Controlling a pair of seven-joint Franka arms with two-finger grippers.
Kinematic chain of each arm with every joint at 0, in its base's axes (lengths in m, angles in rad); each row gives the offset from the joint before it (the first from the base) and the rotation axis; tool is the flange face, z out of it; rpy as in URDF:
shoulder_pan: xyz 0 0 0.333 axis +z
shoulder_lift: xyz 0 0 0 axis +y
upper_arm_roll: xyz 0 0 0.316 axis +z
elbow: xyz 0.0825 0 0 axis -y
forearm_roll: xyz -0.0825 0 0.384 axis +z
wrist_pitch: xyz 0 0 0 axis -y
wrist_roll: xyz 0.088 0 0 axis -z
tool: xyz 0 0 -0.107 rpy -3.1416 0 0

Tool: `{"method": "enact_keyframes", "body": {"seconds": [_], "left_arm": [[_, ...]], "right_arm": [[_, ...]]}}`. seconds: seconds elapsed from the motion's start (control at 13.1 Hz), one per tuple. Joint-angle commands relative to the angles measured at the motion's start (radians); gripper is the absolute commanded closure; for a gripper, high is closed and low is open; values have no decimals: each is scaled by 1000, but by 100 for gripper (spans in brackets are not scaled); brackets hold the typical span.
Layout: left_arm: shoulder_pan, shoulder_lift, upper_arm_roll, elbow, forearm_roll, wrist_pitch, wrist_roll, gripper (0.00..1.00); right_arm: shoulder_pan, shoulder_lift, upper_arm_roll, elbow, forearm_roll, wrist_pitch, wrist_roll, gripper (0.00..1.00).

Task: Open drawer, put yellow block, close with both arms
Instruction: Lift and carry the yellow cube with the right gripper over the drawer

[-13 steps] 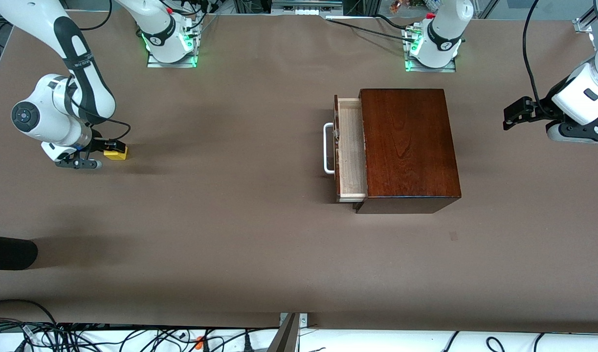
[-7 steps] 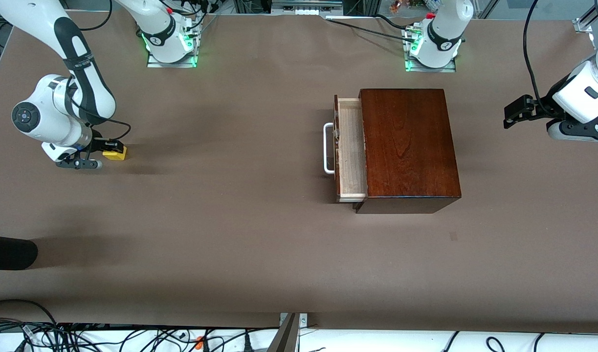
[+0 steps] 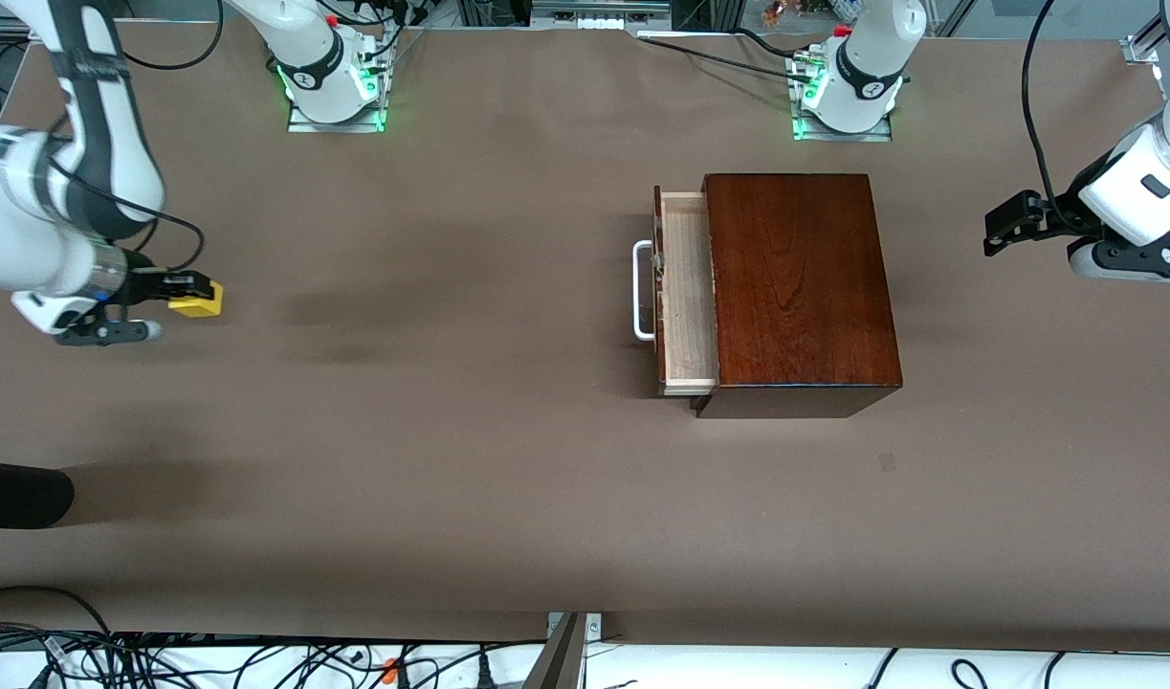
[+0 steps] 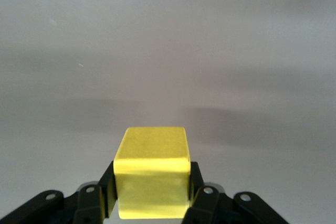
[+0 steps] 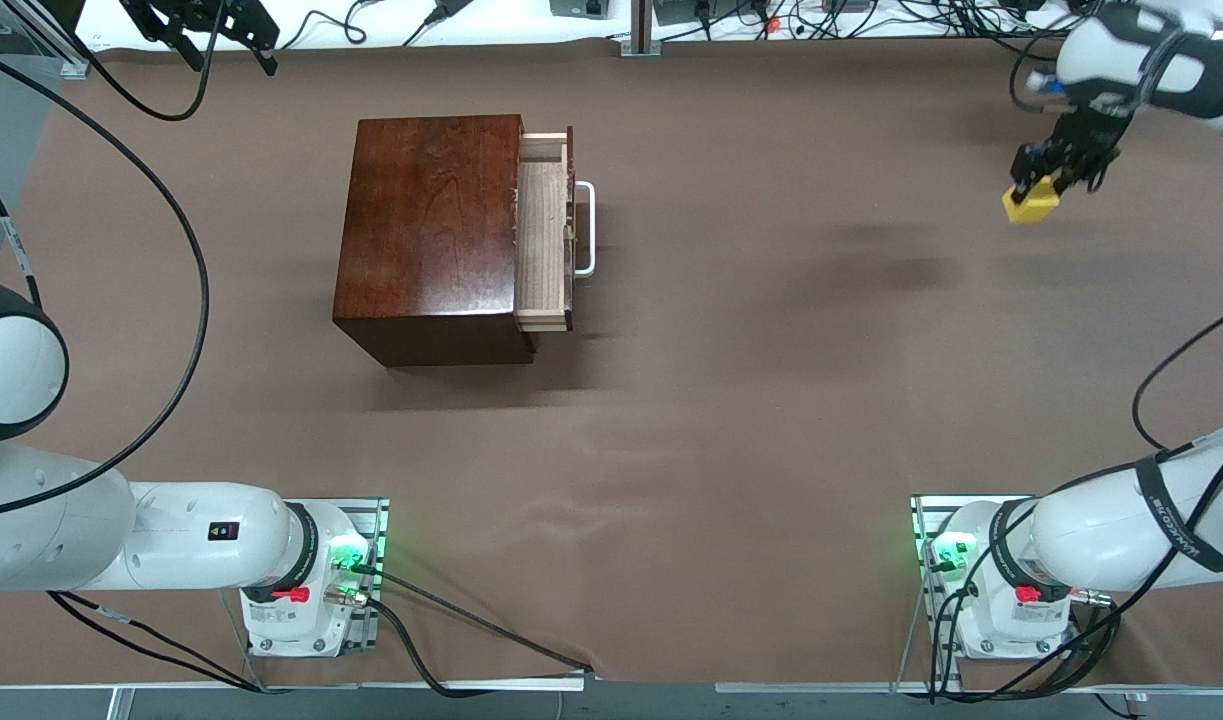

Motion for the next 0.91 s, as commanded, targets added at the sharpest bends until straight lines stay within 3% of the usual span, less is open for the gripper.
{"method": "enact_keyframes", "body": {"seconds": [0.0, 0.15, 0.38, 0.84], "left_arm": [[3, 11, -1, 15, -5, 24, 18, 0], [3, 13, -1, 16, -5, 29, 16, 0], [1, 24, -2, 21, -4, 29, 9, 0], [0, 24, -11, 21, -4, 29, 10, 0]], "right_arm": [[-3, -17, 73, 77, 12, -100, 13, 70], [-3, -14, 152, 172, 12, -206, 119, 70], [-3, -16, 275, 226, 12, -246, 258, 70], [17, 1, 612, 334, 11, -245, 589, 68]]}}
